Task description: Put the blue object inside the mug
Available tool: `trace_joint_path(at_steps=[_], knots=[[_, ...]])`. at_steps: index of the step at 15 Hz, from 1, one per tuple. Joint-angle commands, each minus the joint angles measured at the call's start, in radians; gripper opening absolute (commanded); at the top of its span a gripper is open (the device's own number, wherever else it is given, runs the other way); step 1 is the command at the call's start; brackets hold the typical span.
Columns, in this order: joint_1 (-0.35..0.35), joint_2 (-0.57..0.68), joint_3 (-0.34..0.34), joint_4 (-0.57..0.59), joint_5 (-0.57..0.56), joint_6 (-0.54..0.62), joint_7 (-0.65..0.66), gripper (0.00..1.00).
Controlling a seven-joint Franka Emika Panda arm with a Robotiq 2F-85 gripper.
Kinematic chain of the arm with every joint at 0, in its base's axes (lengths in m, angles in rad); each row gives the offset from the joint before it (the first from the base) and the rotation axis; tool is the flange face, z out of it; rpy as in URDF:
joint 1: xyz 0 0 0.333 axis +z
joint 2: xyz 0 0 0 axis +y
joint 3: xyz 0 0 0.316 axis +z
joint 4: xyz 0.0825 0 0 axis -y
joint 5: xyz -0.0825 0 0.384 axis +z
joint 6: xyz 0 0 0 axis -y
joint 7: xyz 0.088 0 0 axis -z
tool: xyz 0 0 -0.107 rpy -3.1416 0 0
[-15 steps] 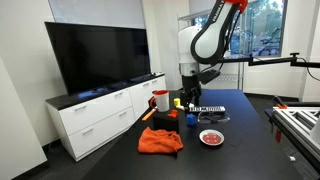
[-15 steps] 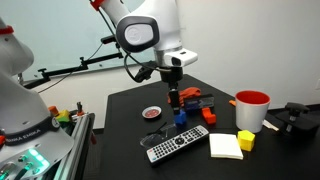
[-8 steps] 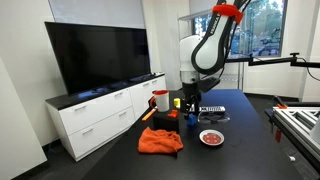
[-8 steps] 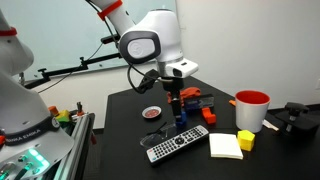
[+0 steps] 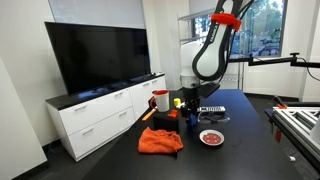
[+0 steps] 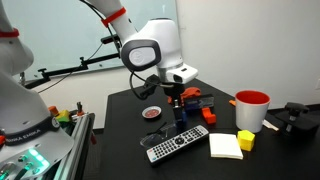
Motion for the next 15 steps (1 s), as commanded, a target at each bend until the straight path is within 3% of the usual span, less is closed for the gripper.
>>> trace_joint_path(at_steps=[1,3,9,15], knots=[[0.014,-0.008,-0.010,0.000,0.022,0.023,-0.018,0.33],[0.018,-0.011,-0.012,-0.003,0.019,0.025,-0.016,0.22],[0.022,-0.096,-0.015,-0.030,-0.001,-0.024,-0.046,0.22],[0.002,-0.313,-0.049,0.016,-0.069,-0.221,-0.032,0.22]])
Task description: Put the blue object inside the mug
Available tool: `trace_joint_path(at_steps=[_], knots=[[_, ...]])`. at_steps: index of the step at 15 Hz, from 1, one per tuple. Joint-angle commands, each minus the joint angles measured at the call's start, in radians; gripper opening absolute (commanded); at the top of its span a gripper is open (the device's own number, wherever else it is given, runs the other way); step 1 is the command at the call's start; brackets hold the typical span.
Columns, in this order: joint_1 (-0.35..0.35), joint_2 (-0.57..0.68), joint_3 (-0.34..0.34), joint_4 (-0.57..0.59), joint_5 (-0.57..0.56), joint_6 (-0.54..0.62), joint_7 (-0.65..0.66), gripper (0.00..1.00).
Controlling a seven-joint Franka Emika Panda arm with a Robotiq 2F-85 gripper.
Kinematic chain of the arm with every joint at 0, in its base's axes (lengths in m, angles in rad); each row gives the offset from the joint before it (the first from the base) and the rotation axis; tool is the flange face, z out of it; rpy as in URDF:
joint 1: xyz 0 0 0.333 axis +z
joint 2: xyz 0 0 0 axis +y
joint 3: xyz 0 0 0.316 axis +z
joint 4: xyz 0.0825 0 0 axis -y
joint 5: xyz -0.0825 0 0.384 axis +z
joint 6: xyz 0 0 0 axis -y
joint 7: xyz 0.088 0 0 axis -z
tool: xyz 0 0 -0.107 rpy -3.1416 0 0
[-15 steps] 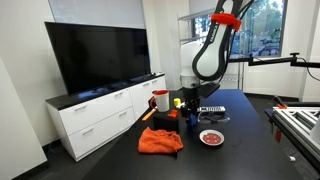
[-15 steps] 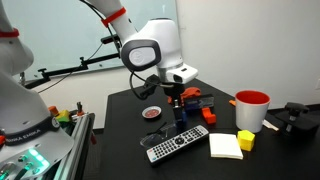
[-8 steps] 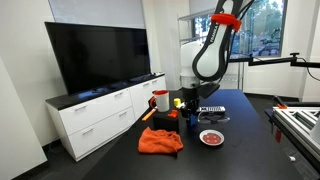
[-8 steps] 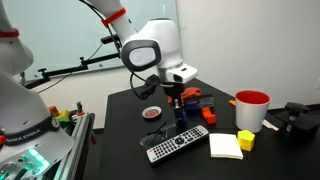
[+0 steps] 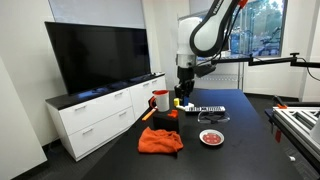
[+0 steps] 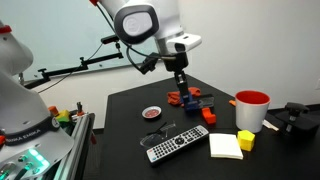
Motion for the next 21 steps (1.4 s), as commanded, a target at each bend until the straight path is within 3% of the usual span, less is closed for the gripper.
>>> trace_joint_path(at_steps=[1,6,12,21], knots=[[-0.018,-0.135,-0.023,0.022,-0.066,-0.136,0.009,0.22],[-0.056,-0.147,-0.019,0.092,-0.089,-0.190,0.044,0.22],[-0.085,0.060,-0.060,0.293,-0.064,-0.132,0.125,0.22],[-0.059,0.317,-0.098,0.572,-0.001,-0.117,0.217,0.22]])
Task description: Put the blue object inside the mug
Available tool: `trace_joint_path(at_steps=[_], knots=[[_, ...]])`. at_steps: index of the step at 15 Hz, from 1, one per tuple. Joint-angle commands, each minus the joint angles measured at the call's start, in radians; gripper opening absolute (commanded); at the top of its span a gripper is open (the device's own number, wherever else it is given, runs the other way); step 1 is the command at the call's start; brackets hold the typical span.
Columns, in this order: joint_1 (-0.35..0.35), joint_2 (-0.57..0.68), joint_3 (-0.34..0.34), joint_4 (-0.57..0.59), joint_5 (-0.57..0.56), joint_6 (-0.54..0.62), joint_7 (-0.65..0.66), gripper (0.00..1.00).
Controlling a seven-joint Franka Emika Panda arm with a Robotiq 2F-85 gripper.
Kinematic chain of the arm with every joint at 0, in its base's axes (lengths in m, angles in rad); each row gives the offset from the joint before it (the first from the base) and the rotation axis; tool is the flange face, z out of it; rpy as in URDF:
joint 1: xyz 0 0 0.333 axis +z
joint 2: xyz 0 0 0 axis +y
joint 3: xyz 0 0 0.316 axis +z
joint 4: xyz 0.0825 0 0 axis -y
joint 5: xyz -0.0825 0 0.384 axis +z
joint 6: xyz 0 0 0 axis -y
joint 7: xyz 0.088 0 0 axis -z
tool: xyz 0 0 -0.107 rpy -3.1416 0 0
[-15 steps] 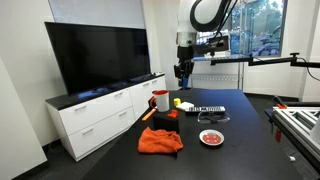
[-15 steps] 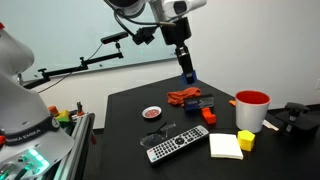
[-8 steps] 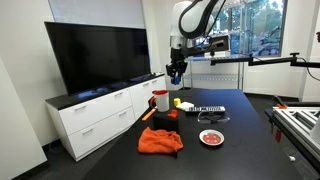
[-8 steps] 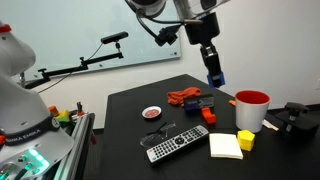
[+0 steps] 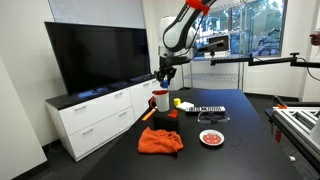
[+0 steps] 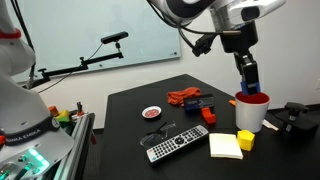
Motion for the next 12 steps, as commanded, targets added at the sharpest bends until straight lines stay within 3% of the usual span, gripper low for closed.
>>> trace_joint_path(at_steps=[1,6,7,9,12], knots=[[0.024,0.052,-0.017,0.094,0.038,-0.021,0.038,0.22],[0.037,0.093,-0.016,0.132,0.061,-0.032,0.057,0.22],[0.036,0.097,-0.014,0.137,0.067,-0.039,0.054,0.72],[0.038,0.103,-0.015,0.144,0.070,-0.043,0.057,0.79],[0.037,0.102,-0.015,0.151,0.073,-0.051,0.060,0.99]])
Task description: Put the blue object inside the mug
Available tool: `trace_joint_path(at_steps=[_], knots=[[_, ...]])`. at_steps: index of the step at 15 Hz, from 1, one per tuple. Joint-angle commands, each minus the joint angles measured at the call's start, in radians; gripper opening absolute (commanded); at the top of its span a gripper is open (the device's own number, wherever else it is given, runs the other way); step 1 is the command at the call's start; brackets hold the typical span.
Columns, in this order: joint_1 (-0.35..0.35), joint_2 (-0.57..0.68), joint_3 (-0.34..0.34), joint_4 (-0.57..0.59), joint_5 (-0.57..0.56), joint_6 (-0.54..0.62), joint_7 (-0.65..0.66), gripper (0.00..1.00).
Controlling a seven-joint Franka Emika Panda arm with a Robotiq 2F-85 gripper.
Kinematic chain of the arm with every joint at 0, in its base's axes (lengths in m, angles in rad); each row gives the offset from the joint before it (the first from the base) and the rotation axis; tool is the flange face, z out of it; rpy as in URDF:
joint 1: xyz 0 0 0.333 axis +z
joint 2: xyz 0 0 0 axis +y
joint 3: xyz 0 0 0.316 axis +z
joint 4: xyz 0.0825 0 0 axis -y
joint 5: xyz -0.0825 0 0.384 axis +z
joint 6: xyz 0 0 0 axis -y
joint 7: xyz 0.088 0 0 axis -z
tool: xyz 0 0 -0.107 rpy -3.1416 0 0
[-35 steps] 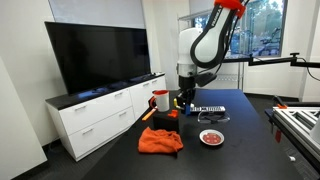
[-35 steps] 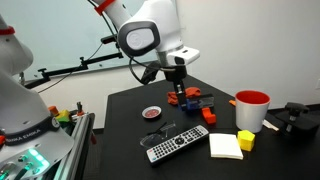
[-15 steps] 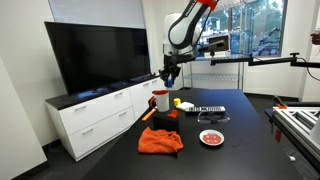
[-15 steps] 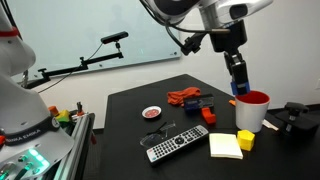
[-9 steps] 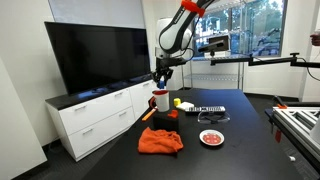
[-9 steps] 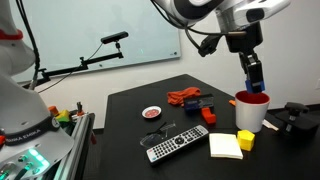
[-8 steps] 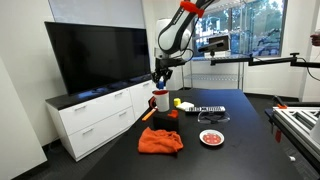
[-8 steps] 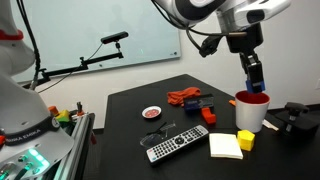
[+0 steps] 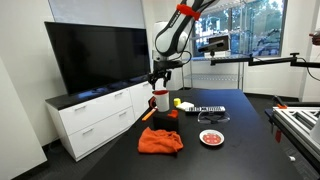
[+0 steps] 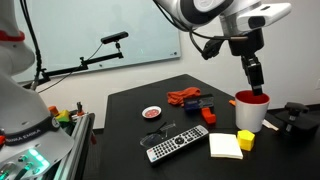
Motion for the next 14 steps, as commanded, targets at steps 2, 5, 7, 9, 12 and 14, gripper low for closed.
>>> trace_joint_path(at_steps=[2,5,7,9,12,14], knots=[[0.014,0.001,-0.016,0.041,0.028,-0.032,0.009,1.00],[0.022,-0.052,-0.006,-0.006,0.017,-0.049,-0.020,1.00],[0.067,-0.107,-0.026,-0.075,-0.040,-0.051,-0.002,1.00],[0.098,-0.184,-0.016,-0.171,-0.077,-0.044,-0.023,1.00],[0.133,-0.323,0.008,-0.334,-0.130,-0.048,-0.055,1.00],[0.138,-0.406,0.027,-0.430,-0.160,-0.039,-0.064,1.00]])
